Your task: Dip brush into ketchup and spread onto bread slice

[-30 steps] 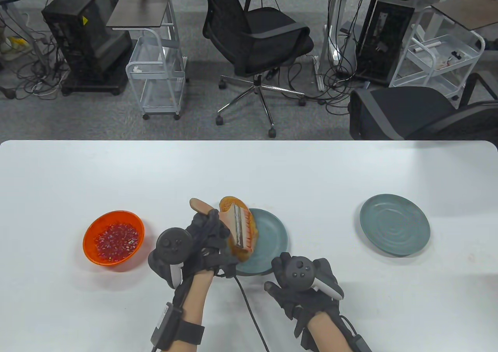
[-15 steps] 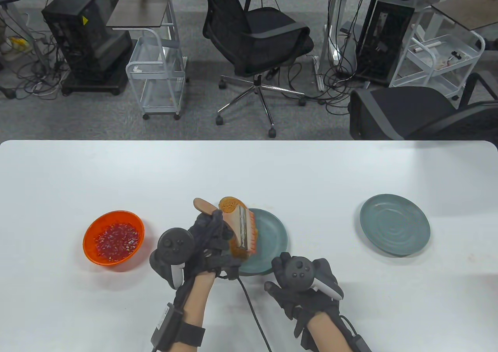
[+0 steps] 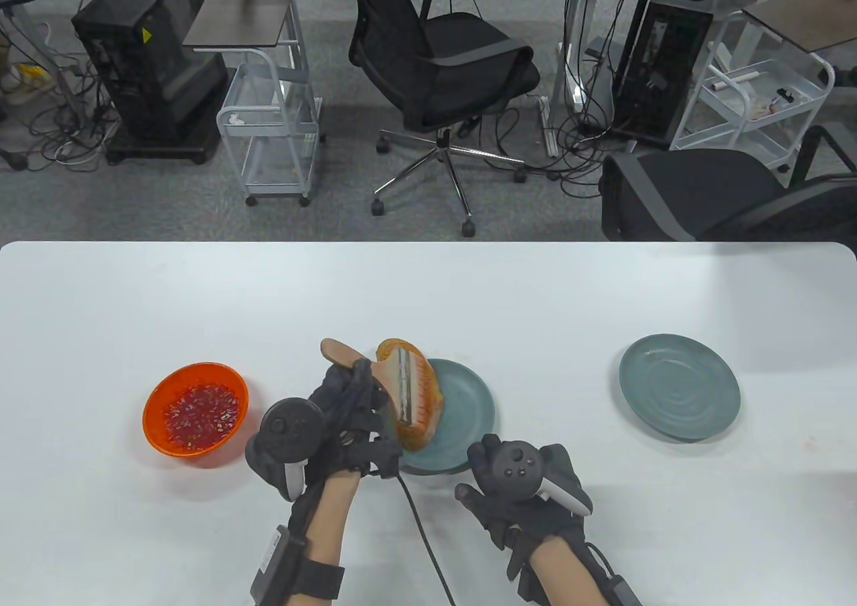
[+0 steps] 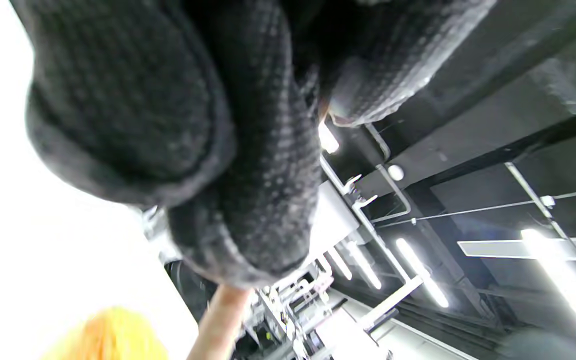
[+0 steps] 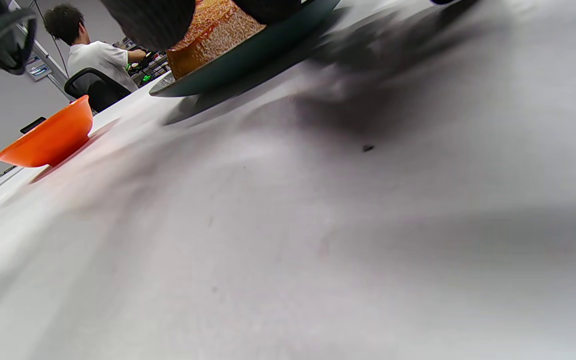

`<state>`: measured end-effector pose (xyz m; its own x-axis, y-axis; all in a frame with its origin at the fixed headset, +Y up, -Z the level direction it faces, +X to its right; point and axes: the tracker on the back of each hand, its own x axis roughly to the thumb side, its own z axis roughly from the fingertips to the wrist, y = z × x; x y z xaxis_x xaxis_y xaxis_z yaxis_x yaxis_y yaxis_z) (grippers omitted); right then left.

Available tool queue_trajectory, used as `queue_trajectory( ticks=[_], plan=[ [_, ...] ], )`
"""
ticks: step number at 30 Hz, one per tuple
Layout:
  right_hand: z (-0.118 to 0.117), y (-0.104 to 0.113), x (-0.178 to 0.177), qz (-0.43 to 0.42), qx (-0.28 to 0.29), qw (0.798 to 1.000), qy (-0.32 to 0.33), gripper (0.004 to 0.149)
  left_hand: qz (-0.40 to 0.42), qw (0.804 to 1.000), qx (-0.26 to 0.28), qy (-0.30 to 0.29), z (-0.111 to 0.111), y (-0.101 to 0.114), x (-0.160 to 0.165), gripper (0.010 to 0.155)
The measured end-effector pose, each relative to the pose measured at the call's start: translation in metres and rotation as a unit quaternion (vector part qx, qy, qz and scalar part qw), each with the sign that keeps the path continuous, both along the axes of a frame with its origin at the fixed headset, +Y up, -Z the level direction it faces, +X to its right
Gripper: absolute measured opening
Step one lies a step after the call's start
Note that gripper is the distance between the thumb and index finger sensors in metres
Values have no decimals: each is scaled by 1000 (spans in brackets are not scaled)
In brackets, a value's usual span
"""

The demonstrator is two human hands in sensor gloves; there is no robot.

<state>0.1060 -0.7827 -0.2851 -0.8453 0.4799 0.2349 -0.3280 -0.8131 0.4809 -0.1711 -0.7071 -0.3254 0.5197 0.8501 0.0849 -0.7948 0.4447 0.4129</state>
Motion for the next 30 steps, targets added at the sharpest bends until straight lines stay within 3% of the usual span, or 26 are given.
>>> queue_trajectory(
  ticks=[3,8,13,17,20,25,30],
  plan=[
    [0,0,0,2,2,1000,1,69,-49,999,-6,10,-2,-2,-1,51],
    [0,0,1,2,12,1000,2,68,-152,986,45,57,5,13,-14,50],
    [0,-1,0,-3,8,1000,2,69,-69,996,42,37,2,9,-15,51],
    [0,-1,0,-3,8,1000,4,69,30,1000,-7,-4,-6,-8,-3,50],
    [0,-1,1,-3,7,1000,3,69,-26,1000,-14,9,-7,-8,-4,51],
    [0,-1,1,-3,8,1000,2,69,-132,988,43,74,3,13,-20,50],
    [0,-1,0,-5,7,1000,-1,69,-109,991,72,27,3,13,-8,50]
  ],
)
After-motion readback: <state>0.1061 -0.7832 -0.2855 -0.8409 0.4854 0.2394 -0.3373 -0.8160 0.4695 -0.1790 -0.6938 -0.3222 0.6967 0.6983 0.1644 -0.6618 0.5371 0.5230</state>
